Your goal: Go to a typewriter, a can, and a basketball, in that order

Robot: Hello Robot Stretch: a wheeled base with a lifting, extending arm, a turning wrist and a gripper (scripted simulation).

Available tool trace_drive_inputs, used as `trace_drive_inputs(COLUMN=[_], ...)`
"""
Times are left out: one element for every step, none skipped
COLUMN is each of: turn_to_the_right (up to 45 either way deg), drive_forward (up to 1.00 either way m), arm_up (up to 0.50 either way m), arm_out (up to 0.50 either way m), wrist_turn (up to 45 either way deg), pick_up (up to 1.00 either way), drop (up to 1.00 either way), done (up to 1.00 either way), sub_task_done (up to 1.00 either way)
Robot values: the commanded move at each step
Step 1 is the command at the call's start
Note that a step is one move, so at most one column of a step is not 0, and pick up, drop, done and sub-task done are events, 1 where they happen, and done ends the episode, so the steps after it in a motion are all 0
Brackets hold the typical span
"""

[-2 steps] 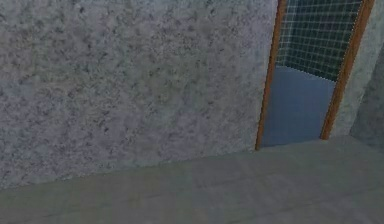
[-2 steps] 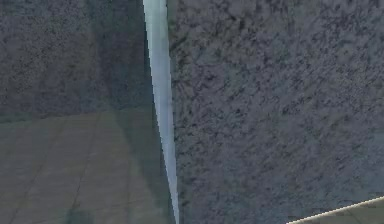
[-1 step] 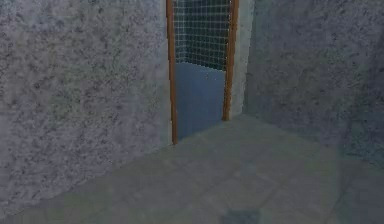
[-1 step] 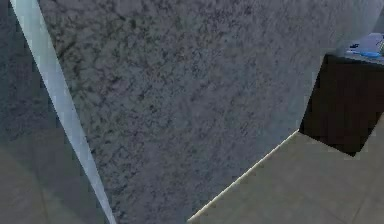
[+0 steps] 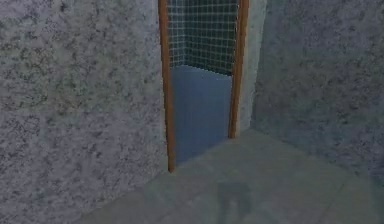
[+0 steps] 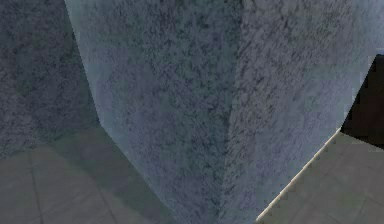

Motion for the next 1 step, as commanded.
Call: trace_drive_inputs(turn_to_the_right=[9.0], drive_forward=[0.00], arm_up=[0.00], arm_out=[0.00], wrist_turn=[0.0], pick_up=[0.00], drop=[0.00], done=[0.00], sub_task_done=[0.00])
